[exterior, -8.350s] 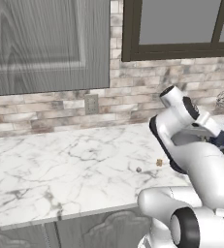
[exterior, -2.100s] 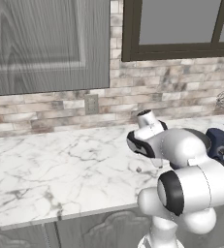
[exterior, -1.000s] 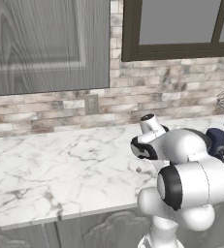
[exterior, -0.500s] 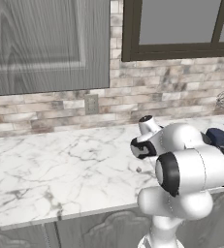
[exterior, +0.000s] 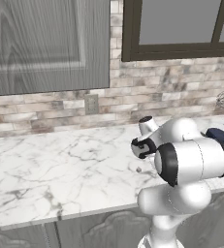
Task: Add butter and sugar cubes to the stand mixer bowl and then turn on the stand mixer to begin making frosting.
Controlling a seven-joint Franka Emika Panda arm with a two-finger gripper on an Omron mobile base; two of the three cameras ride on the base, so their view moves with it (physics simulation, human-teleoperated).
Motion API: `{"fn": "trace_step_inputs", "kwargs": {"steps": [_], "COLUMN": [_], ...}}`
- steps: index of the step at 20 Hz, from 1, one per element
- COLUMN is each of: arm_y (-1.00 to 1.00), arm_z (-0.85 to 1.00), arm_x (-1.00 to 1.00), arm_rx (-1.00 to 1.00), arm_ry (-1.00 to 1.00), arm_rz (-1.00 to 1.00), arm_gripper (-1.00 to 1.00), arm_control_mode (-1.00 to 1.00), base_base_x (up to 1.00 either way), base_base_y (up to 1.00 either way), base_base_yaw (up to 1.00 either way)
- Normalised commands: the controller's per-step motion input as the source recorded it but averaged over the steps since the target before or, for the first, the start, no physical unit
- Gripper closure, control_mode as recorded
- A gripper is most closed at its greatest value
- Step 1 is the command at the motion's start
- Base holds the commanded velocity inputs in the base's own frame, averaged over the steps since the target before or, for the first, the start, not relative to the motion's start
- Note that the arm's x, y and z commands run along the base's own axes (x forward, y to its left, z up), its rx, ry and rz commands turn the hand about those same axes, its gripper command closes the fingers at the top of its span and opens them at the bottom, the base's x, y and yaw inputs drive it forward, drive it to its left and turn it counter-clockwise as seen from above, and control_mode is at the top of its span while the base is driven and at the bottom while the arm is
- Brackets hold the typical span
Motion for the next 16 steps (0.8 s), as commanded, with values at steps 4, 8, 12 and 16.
{"fn": "trace_step_inputs", "kwargs": {"steps": [4,8,12,16], "arm_y": [-0.11,0.00,0.00,0.00], "arm_z": [-0.13,-0.15,-0.13,-0.12], "arm_x": [0.07,0.16,0.19,0.02], "arm_rx": [0.00,0.00,0.00,0.00], "arm_ry": [0.00,0.00,0.00,0.00], "arm_rz": [-0.01,0.00,0.00,0.00], "arm_gripper": [-1.00,-1.00,-1.00,-1.00], "arm_control_mode": [-1.00,-1.00,-1.00,-1.00], "base_base_x": [0.00,0.00,0.00,0.00], "base_base_y": [0.00,0.00,0.00,0.00], "base_base_yaw": [0.00,0.00,0.00,0.00]}}
